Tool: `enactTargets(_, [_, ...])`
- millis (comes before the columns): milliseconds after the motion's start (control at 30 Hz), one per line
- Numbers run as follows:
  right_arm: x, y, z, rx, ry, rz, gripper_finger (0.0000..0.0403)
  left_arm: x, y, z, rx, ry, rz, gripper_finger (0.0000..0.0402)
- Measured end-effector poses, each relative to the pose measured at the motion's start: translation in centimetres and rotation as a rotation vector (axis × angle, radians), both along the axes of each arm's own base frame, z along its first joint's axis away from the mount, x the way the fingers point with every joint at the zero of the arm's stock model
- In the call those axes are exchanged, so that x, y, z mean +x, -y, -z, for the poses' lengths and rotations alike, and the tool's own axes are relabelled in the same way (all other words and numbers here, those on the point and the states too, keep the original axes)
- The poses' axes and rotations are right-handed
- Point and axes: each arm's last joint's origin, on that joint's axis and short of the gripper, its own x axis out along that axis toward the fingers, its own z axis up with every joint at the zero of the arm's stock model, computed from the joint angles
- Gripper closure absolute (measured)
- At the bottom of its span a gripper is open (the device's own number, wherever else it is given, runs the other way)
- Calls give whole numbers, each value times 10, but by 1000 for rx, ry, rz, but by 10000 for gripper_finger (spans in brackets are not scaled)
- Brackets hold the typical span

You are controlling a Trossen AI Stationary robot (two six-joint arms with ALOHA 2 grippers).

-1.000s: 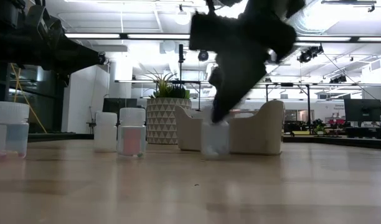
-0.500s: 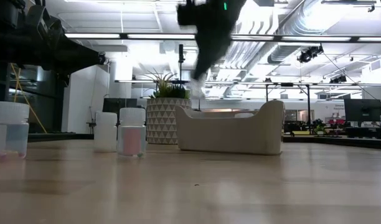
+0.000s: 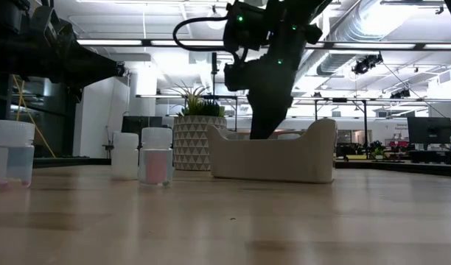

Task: Pick and place pill bottles into a basket
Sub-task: Put the right transparent capsule bottle into the white bin, then put the white pill bottle into the white bin

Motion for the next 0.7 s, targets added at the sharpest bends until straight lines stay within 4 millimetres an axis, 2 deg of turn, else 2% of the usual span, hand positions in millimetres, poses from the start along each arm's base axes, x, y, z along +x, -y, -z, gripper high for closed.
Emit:
enactTargets(100, [0,0,0,9,4,-6,260,0,0,0,0,0,0,273])
enactTargets(300, [0,0,0,14,3,3,206,0,0,0,0,0,0,273])
enactTargets(400, [4,0,-10,33,15,10,187,0,0,0,0,0,0,273])
enactTargets(500, [8,0,-37,6,80,-27,181,0,0,0,0,0,0,273])
enactTargets(567, [7,-3,-65,-36,182,-57,182,0,0,0,0,0,0,273])
enactTargets(633, [-1,-10,-94,-79,318,-83,190,0,0,0,0,0,0,273])
enactTargets(700, [-18,-16,-115,-113,445,-81,203,0,0,0,0,0,0,273])
